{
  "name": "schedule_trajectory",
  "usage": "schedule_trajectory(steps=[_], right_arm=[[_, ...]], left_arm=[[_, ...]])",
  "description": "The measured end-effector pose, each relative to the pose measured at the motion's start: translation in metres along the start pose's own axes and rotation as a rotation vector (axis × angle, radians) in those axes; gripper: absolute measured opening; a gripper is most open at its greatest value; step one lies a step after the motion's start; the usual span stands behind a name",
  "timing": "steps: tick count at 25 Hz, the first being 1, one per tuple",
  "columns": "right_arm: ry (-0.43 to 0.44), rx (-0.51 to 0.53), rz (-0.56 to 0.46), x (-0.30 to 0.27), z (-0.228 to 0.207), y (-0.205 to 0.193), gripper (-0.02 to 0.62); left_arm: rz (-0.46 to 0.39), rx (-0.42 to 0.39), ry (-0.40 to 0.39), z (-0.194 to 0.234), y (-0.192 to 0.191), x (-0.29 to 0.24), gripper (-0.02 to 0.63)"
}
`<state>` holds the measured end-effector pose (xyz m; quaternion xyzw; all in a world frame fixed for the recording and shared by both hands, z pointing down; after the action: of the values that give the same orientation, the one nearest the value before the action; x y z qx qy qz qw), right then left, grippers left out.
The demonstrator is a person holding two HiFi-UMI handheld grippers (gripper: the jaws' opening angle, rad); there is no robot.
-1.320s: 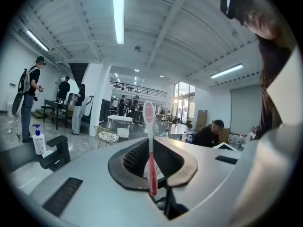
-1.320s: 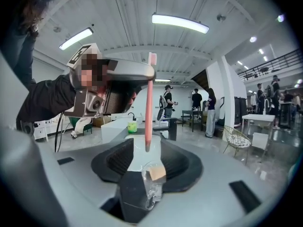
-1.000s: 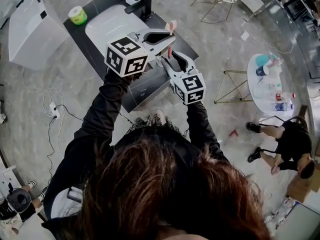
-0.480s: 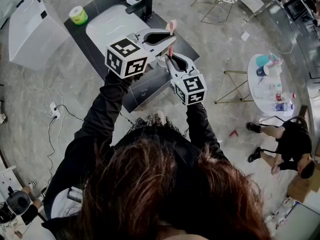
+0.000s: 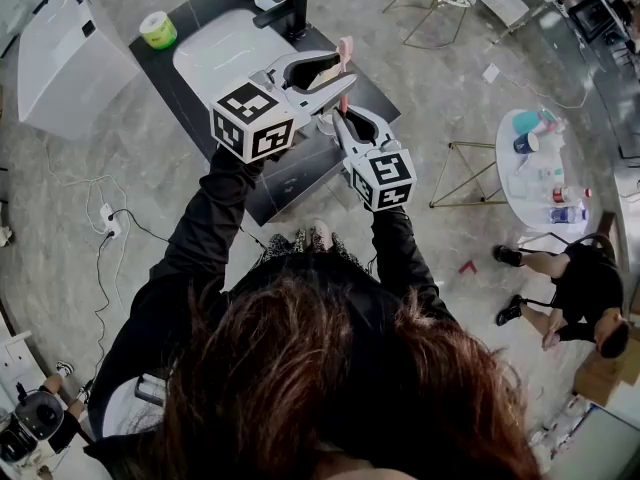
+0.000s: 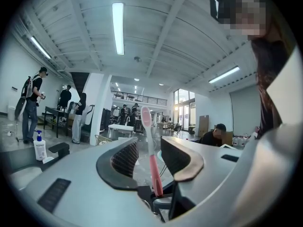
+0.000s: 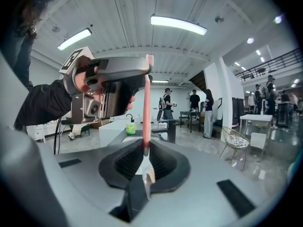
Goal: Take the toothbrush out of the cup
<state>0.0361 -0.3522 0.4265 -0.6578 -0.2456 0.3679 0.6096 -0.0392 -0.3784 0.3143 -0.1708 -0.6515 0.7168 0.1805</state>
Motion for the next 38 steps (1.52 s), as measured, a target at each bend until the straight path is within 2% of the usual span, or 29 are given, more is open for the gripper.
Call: schedule_trajectory(steps=[10, 14, 17, 20, 22, 25, 38], right_arm=[[-0.05, -0.007, -0.03, 0.005, -0.013, 0.007, 0.041], [-0.078, -0.009, -0.056, 0.013, -0.019, 0.017, 0.041], [-0.093, -0.001, -0.087, 0.018, -0.022, 0.028, 0.041], [-0.11, 0.006, -0.113, 0.022, -0.026, 0.037, 0.041], [-0.124, 0.014, -0.126, 0.025, -0.029, 0.041, 0.041], [-0.14, 0.019, -0.14, 0.029, -0.034, 0.044, 0.041], [-0.185, 0.018, -0.183, 0.033, -0.04, 0.057, 0.041]], left_arm=[[-0.006, -0.033, 0.044, 0.006, -0.006, 0.015, 0.143], [-0.008, -0.013, 0.094, 0.011, -0.012, 0.025, 0.143], [0.021, -0.029, 0.144, 0.014, -0.02, 0.031, 0.14], [0.053, -0.055, 0.205, 0.018, -0.03, 0.038, 0.082], [0.05, -0.041, 0.229, 0.02, -0.035, 0.043, 0.039], [0.061, -0.031, 0.253, 0.021, -0.042, 0.049, 0.018], [0.153, -0.087, 0.394, 0.026, -0.07, 0.065, 0.008]])
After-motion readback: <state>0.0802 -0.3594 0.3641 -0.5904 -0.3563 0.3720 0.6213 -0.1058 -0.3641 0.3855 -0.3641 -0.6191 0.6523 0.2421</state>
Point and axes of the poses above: the fingertips, and each gripper's own axes: x backward along the fingers, z to its left, y out of its top, the point moved 5 cm from there along x, backward along the fingers, and after that the axes turned 2 degrees about -y, right-handed, at the moved point
